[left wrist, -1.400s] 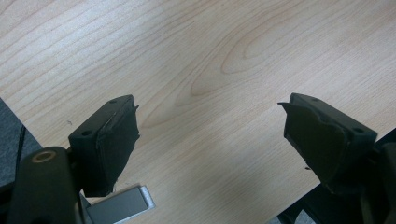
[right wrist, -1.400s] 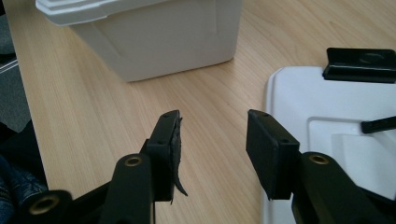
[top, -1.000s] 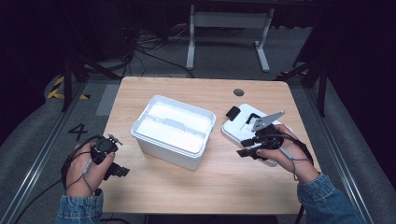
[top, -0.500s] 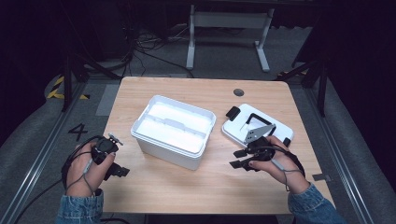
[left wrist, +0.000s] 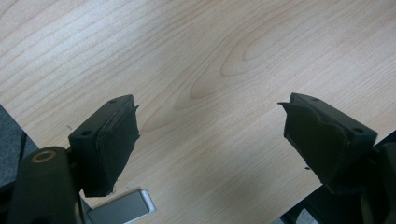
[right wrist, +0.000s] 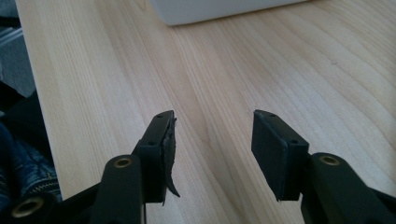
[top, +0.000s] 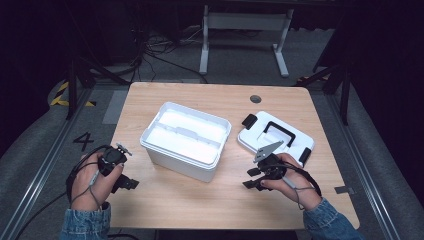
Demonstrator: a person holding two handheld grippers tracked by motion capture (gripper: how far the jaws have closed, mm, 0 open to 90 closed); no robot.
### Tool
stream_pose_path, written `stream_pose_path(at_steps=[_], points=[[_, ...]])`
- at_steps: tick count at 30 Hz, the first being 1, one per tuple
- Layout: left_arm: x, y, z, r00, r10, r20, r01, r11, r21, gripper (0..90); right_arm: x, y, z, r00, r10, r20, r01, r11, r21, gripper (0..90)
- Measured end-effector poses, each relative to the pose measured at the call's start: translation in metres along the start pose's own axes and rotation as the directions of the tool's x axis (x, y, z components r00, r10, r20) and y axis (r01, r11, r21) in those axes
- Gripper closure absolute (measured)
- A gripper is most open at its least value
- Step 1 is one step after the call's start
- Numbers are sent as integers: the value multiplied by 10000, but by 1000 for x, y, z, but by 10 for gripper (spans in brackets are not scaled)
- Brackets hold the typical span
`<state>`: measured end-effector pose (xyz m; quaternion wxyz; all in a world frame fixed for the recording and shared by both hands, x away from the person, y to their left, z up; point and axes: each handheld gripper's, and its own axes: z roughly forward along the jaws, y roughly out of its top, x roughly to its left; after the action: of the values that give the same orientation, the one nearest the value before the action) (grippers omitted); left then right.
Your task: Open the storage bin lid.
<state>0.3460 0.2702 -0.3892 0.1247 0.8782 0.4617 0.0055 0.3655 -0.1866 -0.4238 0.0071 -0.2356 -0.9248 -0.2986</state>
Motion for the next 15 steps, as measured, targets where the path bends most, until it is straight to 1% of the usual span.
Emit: stream_pose_path(at_steps=[4, 5, 7, 12, 15], points=[[-1, 0, 1, 10000, 56, -30, -56, 10000, 9, 186, 2, 1, 7, 10000, -51, -4, 51, 9996, 269, 487], [-1, 0, 1, 10000, 54, -26, -54, 10000, 12, 186, 2, 1, 9, 10000, -63, -25, 64, 9990, 440, 483], [0, 0, 1, 9999, 84, -70, -84, 10000, -8, 186, 3, 1, 13, 10000, -83, 34, 80, 9984, 560, 483], [0, 0, 1, 10000, 44, -52, -44, 10000, -4, 186, 6, 1, 20, 9993, -287, 232, 271, 9974, 670, 479], [0, 0, 1, 10000, 47, -25, -47, 10000, 6, 186, 6, 0, 25, 9989, -334, 326, 306, 9962, 818, 478]])
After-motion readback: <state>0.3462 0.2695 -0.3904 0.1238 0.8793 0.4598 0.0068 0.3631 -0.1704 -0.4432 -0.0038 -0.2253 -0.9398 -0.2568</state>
